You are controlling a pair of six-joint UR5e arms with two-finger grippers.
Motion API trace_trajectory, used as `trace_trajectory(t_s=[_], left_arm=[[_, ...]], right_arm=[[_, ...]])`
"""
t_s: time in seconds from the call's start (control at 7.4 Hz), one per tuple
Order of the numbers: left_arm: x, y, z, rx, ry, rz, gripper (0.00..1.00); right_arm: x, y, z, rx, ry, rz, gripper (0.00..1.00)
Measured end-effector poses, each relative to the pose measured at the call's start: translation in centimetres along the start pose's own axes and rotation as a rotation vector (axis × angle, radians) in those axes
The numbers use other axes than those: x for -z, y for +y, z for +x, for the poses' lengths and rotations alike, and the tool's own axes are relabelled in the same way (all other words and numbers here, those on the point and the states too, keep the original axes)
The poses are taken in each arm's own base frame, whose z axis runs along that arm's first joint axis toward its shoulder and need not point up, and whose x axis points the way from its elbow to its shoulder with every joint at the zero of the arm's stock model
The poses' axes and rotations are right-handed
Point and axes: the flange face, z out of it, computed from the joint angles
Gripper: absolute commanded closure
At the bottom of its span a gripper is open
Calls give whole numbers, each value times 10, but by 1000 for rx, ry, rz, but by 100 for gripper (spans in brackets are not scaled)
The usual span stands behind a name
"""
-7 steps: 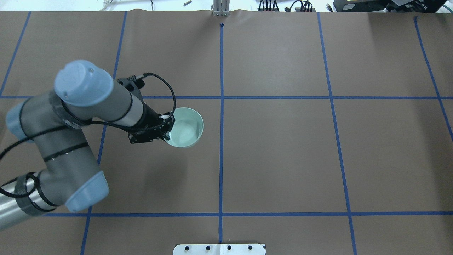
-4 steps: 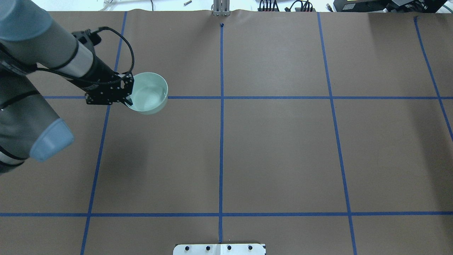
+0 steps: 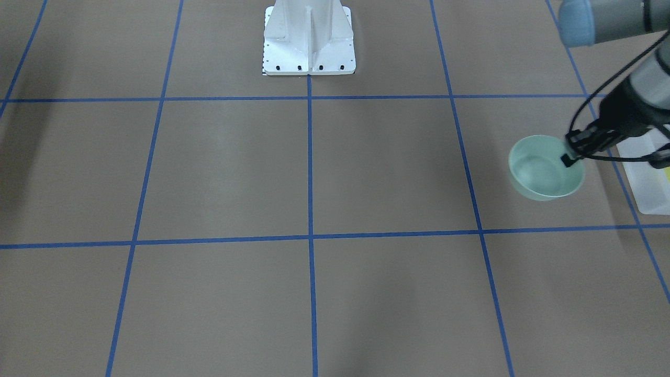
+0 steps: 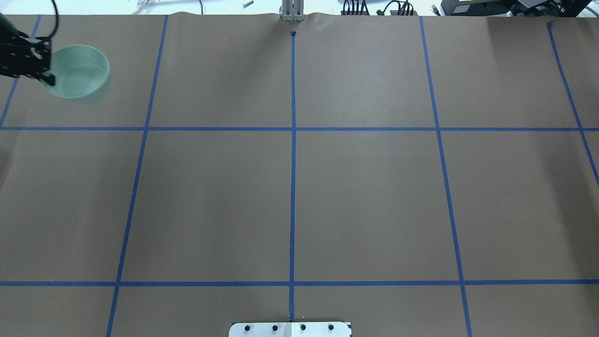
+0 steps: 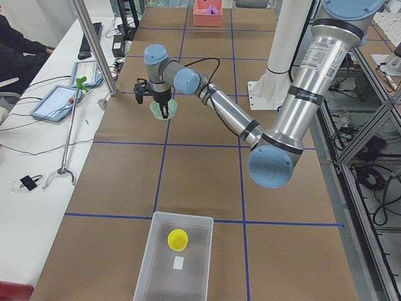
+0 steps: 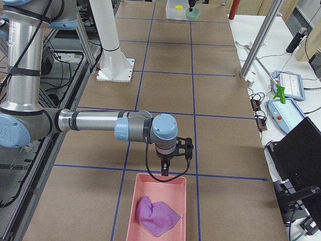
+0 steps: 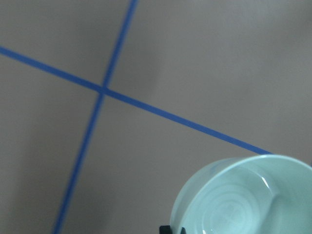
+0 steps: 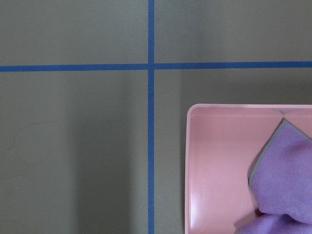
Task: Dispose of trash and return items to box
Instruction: 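Lift the green bowl with the left gripper toward the clear bin, then lower the green bowl into the clear bin and open the left gripper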
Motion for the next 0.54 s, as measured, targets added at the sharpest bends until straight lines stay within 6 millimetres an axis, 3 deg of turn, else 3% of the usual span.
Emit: trace_trajectory(t_s=[0.27, 0.54], left_arm=[[21, -40, -103, -34, -41, 8, 100], [25, -67, -218, 100, 20, -33, 100]], right_arm=[[-2, -1, -1, -25, 2, 0, 0], [-2, -6, -8, -56, 3, -1, 0]])
